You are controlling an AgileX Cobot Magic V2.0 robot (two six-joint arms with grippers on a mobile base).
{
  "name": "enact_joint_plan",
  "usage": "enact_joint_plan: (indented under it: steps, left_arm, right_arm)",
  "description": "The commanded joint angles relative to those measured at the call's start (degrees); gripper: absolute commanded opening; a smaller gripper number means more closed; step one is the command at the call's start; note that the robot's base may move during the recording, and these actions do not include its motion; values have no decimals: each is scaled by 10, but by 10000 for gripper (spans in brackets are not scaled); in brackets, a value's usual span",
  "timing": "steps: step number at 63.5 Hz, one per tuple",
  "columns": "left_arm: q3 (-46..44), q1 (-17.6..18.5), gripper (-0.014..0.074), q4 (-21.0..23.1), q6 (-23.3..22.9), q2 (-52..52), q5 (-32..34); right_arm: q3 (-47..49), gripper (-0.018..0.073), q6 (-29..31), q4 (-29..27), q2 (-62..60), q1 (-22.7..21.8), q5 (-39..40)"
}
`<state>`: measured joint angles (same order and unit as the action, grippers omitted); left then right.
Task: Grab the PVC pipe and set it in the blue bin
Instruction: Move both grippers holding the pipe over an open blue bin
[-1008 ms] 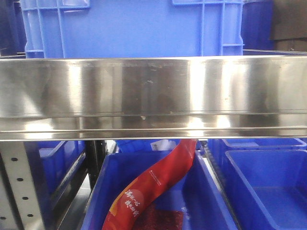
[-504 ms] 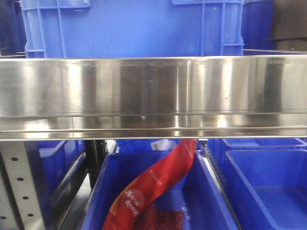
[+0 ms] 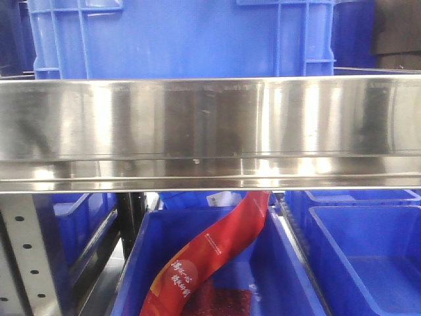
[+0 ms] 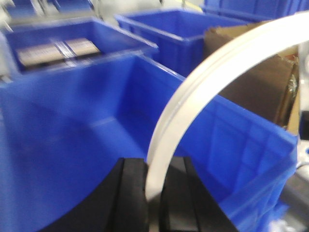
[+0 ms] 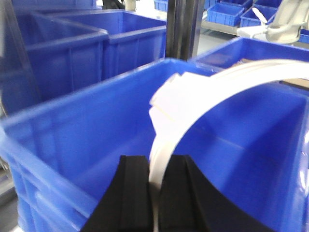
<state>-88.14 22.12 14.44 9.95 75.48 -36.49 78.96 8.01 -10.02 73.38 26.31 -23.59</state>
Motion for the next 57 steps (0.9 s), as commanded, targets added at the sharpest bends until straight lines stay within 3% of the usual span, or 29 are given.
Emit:
enact_joint_plan:
  steps: [1, 5, 12, 25, 43, 57]
  left_arm:
    - [-59, 4, -111, -9, -62, 45, -38]
    - [-99, 4, -111, -17, -90, 79, -74]
    - [-174, 4, -111, -20, -91, 128, -123]
    - [-256, 4, -111, -44, -103, 189, -146]
    - [-290, 3, -111, -164, -136, 235, -121]
    - [-290, 5, -111, -164, -136, 249, -90]
  right_arm:
    - [19, -162, 5, -30, 3, 2, -10]
    - [22, -162, 5, -41, 3, 2, -16]
    - [22, -162, 5, -41, 3, 2, -17]
    - [42, -162, -1, -41, 21, 1, -30]
    - [177, -162, -10, -41, 131, 1, -108]
    - [233, -162, -43, -42, 202, -24, -137]
